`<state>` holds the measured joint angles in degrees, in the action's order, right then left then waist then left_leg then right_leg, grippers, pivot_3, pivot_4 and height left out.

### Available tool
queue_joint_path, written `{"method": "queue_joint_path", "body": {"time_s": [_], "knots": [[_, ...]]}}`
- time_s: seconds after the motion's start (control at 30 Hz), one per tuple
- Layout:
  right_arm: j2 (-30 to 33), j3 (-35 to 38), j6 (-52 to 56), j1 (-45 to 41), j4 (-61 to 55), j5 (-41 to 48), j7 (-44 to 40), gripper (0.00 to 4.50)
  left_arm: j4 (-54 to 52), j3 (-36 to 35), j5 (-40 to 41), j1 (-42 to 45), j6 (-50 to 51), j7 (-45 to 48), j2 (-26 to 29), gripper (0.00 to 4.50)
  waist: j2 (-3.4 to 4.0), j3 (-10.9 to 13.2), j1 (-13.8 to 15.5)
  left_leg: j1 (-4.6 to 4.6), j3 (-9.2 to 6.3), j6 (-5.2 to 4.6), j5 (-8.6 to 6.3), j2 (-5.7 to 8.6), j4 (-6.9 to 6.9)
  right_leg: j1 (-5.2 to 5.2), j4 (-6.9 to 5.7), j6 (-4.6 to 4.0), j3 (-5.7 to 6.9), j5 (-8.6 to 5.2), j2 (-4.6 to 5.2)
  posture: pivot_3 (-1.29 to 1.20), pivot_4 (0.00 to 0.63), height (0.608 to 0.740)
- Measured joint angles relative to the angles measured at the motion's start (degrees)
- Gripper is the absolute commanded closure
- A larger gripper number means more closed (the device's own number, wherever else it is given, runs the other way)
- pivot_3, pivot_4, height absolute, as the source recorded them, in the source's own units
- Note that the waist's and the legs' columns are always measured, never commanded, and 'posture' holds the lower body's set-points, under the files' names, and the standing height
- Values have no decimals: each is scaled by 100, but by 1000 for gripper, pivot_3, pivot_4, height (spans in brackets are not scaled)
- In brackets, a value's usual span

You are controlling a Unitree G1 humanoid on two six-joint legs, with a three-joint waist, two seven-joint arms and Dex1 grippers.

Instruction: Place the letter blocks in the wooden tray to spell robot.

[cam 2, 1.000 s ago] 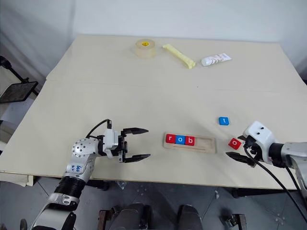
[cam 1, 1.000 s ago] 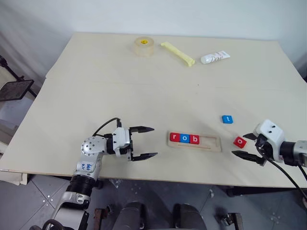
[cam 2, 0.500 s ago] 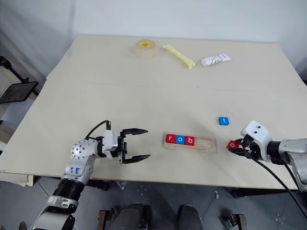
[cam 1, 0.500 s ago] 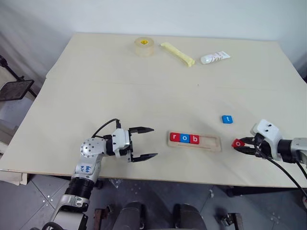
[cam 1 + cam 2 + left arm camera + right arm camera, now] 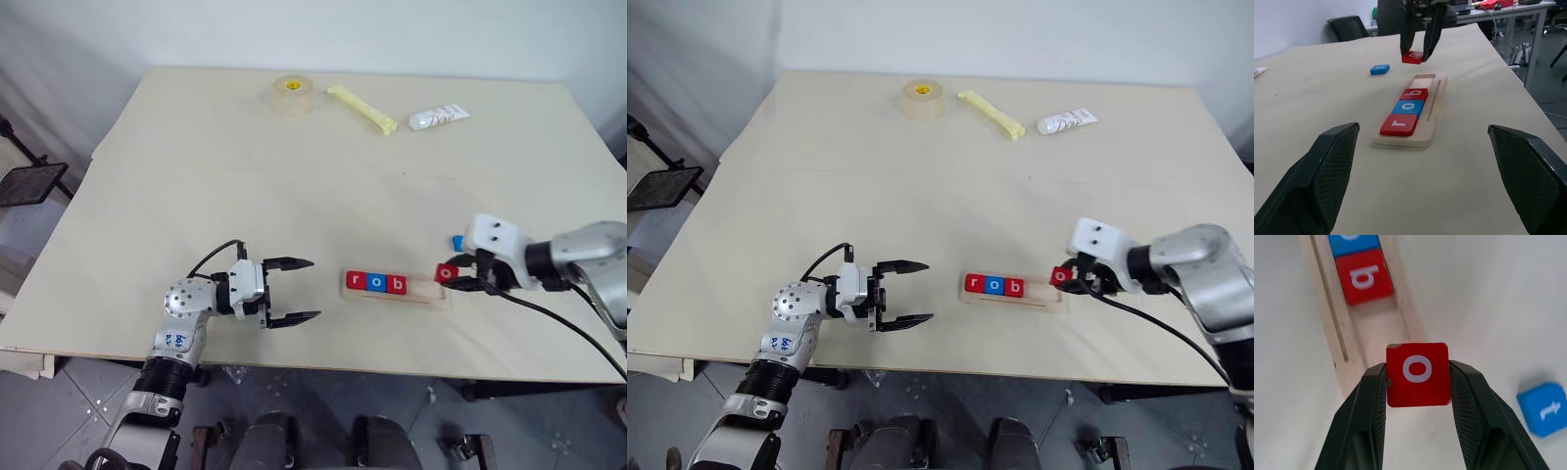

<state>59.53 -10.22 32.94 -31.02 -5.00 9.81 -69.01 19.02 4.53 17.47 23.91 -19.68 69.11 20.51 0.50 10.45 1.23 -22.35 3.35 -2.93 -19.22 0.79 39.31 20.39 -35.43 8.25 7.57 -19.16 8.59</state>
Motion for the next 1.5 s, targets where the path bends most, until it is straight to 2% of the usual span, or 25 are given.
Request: {"method": "queue_joint_path", "body": {"time_s": [0.2, 0.6, 0.9, 1.23, 1.37, 1.5], "knots": [[-305, -715, -47, -460, 228, -336, -198, 3055, 0, 2, 0, 12, -48, -13, -9, 0, 0, 0, 10, -4, 0, 0, 0, 2, 1, 5, -2, 0, 0, 0, 2, 0, 150, 740], [-409, -825, -143, -661, 406, -583, -545, 3055, -10, 3, -1, -61, -67, -115, -14, 0, 0, 0, 1, -5, -3, 0, 0, 3, 2, 6, -5, 0, 2, 0, 1, 0, 150, 740], [-476, -825, 34, -622, 213, -580, -581, 29, -5, 5, -4, -37, -103, -159, -32, 0, 0, 0, 1, -5, -4, 0, 0, 3, 2, 6, -6, 0, 3, 0, 1, 0, 150, 740], [-473, -546, 230, -560, 25, -421, -479, 29, 151, 6, -9, 45, -166, -166, -52, 0, 0, 0, 11, -5, -5, 0, 0, 3, 2, 7, -8, 0, 2, 0, 2, 0, 150, 740], [-367, 409, 322, 175, -154, 8, -262, 29, 226, 17, -12, 89, -200, -164, -60, 0, -3, 1, 42, -7, -22, -1, 0, 10, 2, 2, -12, 1, 5, 1, 3, 0, 150, 740], [-359, 1451, 334, 710, -46, 202, 313, 29, 297, 41, -14, 178, -215, -154, -110, 0, -3, 1, 19, -6, -16, 0, 0, 9, 2, 2, -11, 2, 5, 1, 3, 0, 150, 740]]}}
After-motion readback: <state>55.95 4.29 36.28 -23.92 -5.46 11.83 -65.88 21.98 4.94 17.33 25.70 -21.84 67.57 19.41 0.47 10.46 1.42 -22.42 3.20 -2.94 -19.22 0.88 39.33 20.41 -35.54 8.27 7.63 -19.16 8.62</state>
